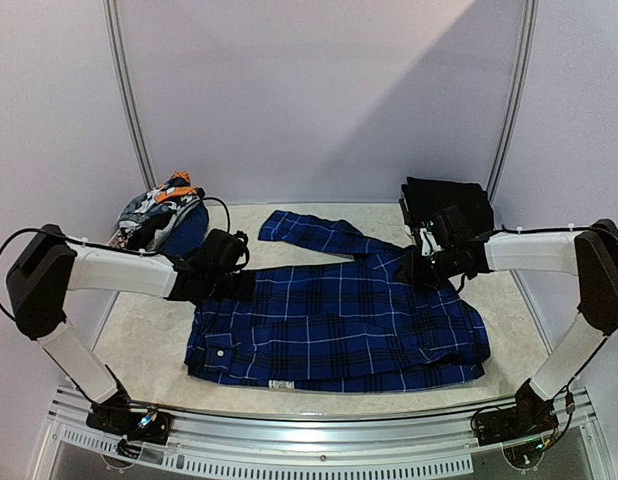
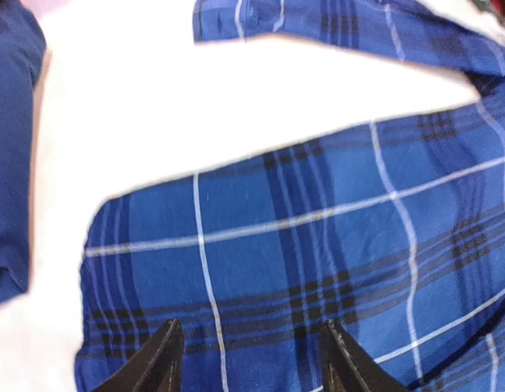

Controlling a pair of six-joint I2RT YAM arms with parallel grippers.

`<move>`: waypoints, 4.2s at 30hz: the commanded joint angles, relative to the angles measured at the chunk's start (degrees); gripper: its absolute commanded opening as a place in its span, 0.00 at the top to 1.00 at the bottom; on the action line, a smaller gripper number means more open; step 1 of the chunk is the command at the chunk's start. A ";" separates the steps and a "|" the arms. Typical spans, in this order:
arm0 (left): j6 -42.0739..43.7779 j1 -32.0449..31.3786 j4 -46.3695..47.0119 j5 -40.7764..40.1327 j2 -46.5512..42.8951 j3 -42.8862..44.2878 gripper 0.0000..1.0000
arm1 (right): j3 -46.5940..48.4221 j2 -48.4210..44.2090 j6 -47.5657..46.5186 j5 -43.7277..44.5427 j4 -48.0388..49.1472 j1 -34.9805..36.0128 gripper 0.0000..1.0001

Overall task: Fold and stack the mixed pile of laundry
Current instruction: Move the 1/3-folded shirt to the center of the board, then pick up the 1/3-folded shirt from the center of the board, then fold the 1/3-folded shirt at the center of the board.

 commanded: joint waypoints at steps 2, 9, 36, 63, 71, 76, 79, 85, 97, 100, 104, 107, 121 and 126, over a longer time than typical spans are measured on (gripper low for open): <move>3.50 5.21 1.16 4.09 -2.38 0.23 0.42 | 5.53 0.75 -1.85 4.03 -5.41 -0.29 0.44; 6.62 11.61 -2.51 8.44 4.90 7.53 0.42 | 8.77 2.16 -2.28 6.72 -6.32 -1.68 0.42; 9.66 17.64 -16.84 18.40 25.55 25.67 0.53 | 5.07 2.20 -3.66 6.20 -3.87 -3.21 0.39; 10.31 17.71 -12.50 22.19 23.63 22.65 1.00 | 8.62 0.97 -8.75 7.65 -4.37 -3.53 0.38; 10.71 17.71 -11.56 22.54 23.03 22.20 1.00 | 14.38 1.96 -15.98 13.72 -7.47 -3.87 0.09; 10.69 17.71 -11.05 22.54 22.75 21.73 1.00 | 18.73 5.56 -20.17 14.39 -9.52 -4.68 0.03; 10.47 17.70 -10.23 22.70 22.37 20.88 1.00 | 22.97 9.87 -23.94 14.65 -11.86 -4.94 0.02; 10.27 17.71 -9.91 22.70 21.61 20.19 1.00 | 32.25 20.37 -30.98 13.59 -18.02 -5.29 0.05; 10.20 17.71 -9.56 22.43 21.08 19.38 1.00 | 38.79 26.13 -37.49 14.54 -21.71 -6.46 0.22; 10.19 17.71 -9.45 22.69 21.24 19.47 1.00 | 40.67 27.98 -38.67 15.53 -23.25 -6.44 0.23; 10.23 17.71 -9.56 22.62 21.25 19.47 1.00 | 42.39 30.44 -39.83 15.85 -24.98 -6.44 0.25; 10.24 17.71 -9.48 22.65 21.43 19.47 1.00 | 43.16 31.26 -40.32 14.70 -25.66 -6.43 0.28; 10.19 17.70 -8.98 22.70 21.90 19.47 1.00 | 45.54 34.06 -40.36 17.08 -24.07 -6.44 0.50; 10.09 17.71 -8.77 22.89 22.47 19.75 1.00 | 46.14 34.41 -40.19 17.03 -23.88 -6.44 0.71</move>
